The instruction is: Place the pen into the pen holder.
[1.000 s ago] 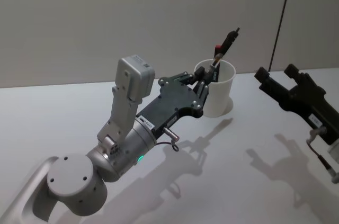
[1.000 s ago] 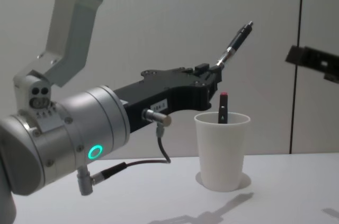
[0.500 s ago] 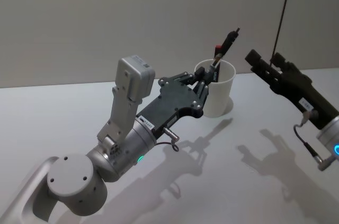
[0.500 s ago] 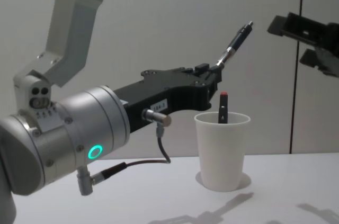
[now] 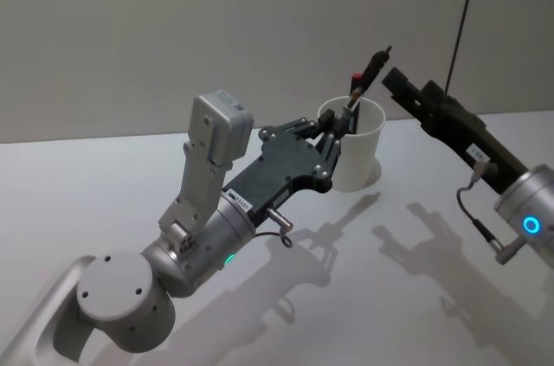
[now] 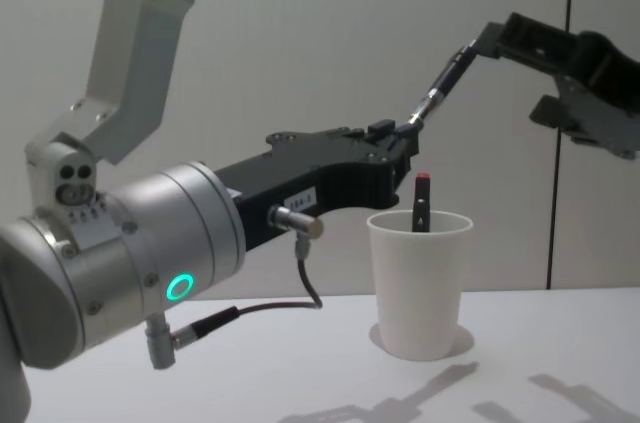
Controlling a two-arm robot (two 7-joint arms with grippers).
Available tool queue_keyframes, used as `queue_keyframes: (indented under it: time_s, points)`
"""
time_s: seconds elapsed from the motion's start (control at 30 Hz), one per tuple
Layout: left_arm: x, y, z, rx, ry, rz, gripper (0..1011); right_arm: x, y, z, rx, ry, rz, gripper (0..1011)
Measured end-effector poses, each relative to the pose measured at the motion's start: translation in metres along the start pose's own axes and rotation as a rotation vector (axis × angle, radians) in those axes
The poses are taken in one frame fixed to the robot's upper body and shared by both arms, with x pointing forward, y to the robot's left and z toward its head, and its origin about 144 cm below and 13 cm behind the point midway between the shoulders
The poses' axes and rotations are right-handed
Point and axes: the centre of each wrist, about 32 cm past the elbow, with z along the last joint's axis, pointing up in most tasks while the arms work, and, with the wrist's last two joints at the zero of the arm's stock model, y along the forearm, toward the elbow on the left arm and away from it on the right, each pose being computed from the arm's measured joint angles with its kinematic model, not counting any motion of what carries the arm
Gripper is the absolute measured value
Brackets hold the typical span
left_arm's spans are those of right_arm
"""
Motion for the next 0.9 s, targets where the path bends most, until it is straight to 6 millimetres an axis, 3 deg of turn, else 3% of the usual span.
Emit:
queue_keyframes:
  time_s: [0.9]
  points:
    - [0.0, 0.0, 0.0, 0.0, 0.0, 0.0, 129, -0.009, 0.036, -0.003, -0.052, 0.061, -0.003, 1002]
